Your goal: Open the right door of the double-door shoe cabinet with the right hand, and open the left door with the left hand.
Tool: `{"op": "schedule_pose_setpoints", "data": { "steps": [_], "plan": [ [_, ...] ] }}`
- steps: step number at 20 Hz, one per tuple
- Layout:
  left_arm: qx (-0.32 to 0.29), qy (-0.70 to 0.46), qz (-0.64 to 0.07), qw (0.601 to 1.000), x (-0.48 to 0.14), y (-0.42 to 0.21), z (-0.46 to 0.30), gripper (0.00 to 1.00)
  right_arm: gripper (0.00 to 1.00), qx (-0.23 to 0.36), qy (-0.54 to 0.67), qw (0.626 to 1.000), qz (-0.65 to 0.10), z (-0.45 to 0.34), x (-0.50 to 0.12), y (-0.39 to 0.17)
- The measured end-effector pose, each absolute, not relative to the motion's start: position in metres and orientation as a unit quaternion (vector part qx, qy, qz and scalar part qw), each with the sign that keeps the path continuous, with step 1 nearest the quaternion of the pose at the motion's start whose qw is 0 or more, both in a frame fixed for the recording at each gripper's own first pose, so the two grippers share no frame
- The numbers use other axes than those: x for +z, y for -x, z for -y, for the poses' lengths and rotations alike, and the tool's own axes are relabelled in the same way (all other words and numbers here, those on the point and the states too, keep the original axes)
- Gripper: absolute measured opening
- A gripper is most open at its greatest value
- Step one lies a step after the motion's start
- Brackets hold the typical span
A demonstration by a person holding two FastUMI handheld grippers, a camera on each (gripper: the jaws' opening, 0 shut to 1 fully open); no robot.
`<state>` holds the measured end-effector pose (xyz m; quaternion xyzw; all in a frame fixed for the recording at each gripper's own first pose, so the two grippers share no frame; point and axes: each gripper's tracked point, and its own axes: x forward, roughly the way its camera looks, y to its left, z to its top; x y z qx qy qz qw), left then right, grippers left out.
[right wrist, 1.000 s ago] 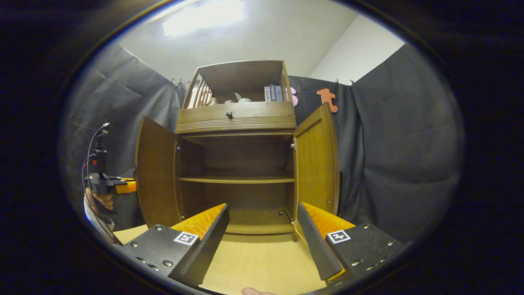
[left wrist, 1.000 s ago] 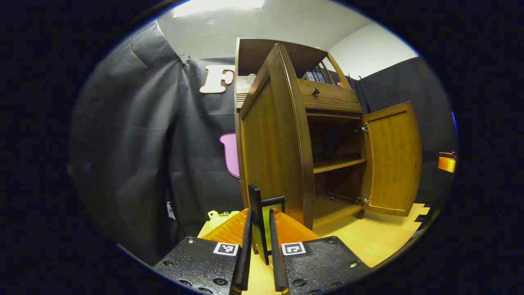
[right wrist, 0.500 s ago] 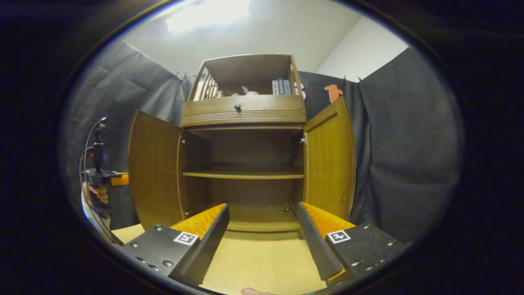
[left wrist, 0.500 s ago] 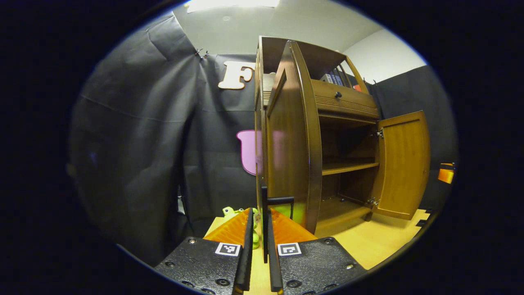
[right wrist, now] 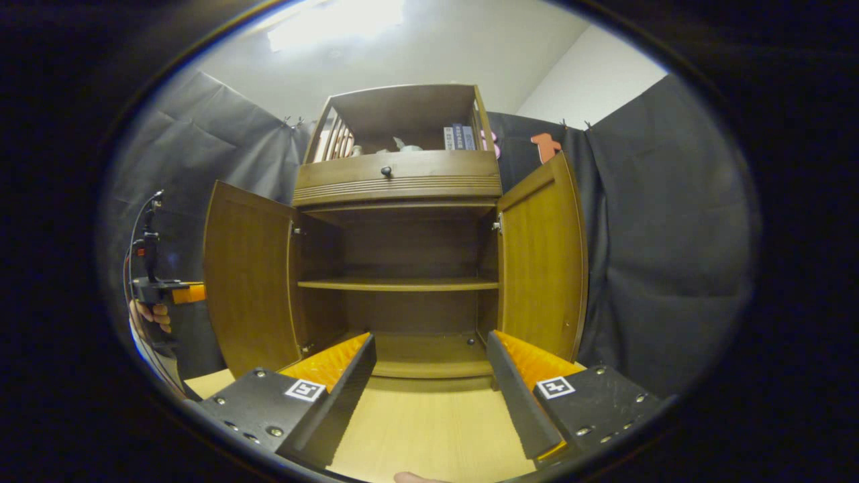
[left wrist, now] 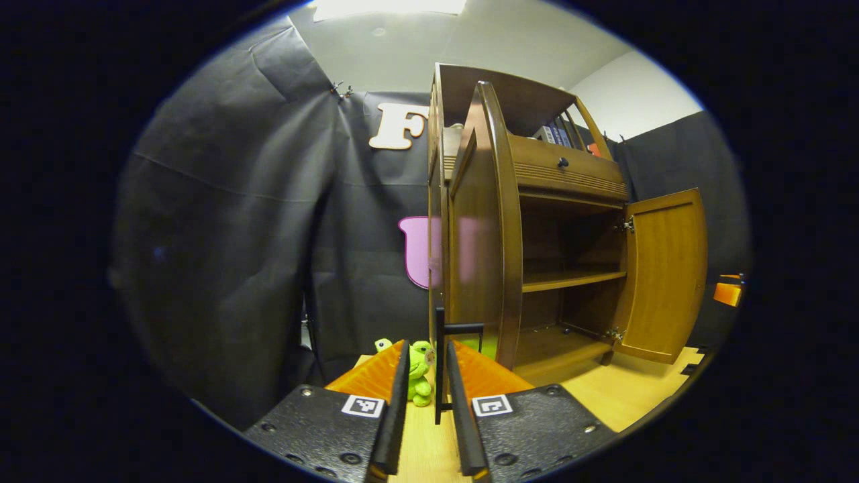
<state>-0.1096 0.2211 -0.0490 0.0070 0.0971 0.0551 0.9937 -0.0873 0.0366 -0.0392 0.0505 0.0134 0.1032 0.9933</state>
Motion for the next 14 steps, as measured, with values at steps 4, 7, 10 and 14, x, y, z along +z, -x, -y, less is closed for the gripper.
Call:
{"op": "schedule_pose_setpoints", "data": {
  "steps": [4,7,10,14],
  "plan": [
    [0.105,-0.013,-0.085,0.991,-0.026,0.131,-0.229,0.64,0.98,0.103,-0.05,0.993,-0.012,-0.034,-0.04,0.088],
    [0.12,-0.021,-0.057,0.991,0.007,0.142,-0.222,0.75,0.98,0.093,-0.034,0.995,-0.011,-0.025,-0.041,0.09],
    [0.092,-0.018,-0.045,0.995,0.026,0.146,-0.19,0.99,0.99,0.084,-0.041,0.996,-0.003,-0.014,-0.035,0.093],
    [0.075,0.0,-0.024,0.997,0.048,0.146,-0.155,0.93,0.99,0.072,-0.059,0.996,0.014,0.002,-0.025,0.099]
  ]
}}
